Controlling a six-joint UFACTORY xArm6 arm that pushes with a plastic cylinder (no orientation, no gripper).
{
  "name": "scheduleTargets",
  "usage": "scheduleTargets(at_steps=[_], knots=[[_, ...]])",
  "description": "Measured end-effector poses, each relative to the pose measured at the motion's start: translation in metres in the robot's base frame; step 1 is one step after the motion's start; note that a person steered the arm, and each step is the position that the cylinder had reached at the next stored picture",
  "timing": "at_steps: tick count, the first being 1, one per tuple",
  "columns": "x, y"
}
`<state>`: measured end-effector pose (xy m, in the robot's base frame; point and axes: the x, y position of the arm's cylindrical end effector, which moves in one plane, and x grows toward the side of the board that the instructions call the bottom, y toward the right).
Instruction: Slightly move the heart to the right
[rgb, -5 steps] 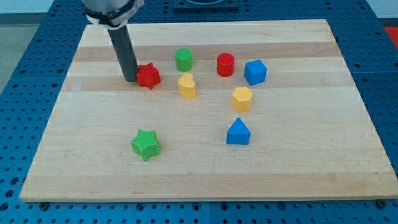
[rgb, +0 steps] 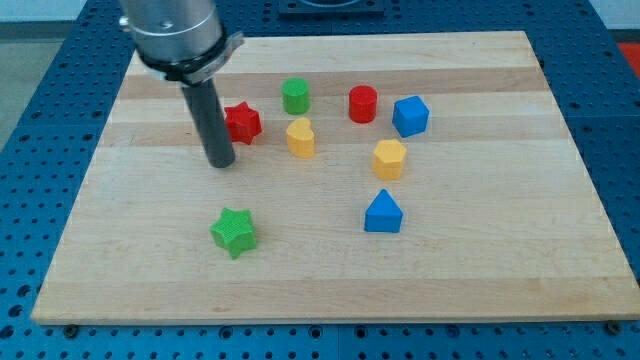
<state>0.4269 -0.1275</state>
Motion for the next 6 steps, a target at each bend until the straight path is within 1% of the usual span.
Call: scheduleTargets(at_steps=[2, 3, 4, 5, 6], knots=[[-0.005, 0.023], [-0.005, 0.051], [-0.005, 0.064], [-0.003, 0.064], [0.031, 0.089]])
